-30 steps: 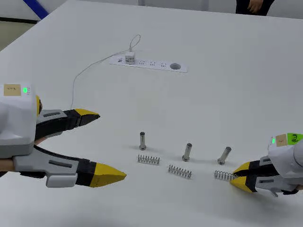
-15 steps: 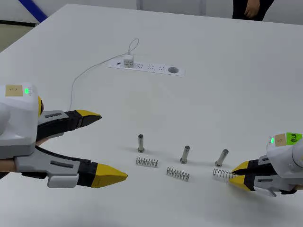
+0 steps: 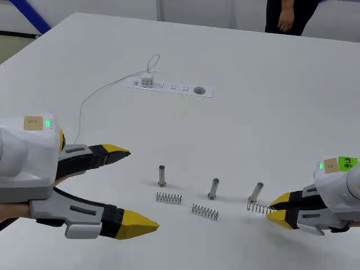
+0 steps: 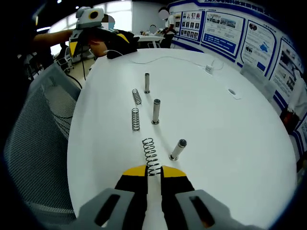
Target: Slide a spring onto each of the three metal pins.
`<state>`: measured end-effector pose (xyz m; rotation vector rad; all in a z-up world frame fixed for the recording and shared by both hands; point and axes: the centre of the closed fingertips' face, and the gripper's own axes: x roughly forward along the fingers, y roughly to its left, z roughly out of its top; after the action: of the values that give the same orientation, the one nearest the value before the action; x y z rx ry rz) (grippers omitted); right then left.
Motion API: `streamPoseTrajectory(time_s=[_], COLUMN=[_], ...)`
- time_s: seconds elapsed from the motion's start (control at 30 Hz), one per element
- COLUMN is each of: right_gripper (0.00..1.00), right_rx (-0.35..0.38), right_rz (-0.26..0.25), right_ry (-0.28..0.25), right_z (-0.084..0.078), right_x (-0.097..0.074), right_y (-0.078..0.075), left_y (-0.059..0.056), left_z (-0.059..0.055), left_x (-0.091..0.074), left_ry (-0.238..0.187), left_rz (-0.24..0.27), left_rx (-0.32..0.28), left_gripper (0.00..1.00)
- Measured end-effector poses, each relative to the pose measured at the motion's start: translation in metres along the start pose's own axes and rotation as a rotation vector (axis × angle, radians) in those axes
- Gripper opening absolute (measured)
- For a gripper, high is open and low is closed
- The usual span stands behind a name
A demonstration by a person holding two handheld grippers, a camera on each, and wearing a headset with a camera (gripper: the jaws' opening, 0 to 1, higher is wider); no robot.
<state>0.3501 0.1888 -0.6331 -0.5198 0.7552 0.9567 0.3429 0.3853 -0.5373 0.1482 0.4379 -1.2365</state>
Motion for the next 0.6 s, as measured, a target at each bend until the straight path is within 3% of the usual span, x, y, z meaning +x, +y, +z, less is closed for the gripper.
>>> streamPoseTrajectory(time_s=[0.2, 0.43, 0.6], right_gripper=[0.1, 0.1, 0.1], right_rx=[-0.026, -0.092, -0.108], right_rz=[-0.008, -0.01, -0.006], right_ry=[-0.025, -0.058, -0.073], right_z=[0.02, 0.051, 0.067], right_x=[-0.013, -0.023, -0.028], right_y=[0.003, 0.011, 0.019], left_y=[-0.003, -0.004, -0.012], left_z=[0.003, 0.022, 0.031], left_x=[0.007, 0.019, 0.03], left_ry=[-0.02, -0.049, -0.053], left_rz=[-0.012, -0.029, -0.06], left_rx=[0.001, 0.044, 0.077], left_gripper=[0.88, 0.8, 0.76])
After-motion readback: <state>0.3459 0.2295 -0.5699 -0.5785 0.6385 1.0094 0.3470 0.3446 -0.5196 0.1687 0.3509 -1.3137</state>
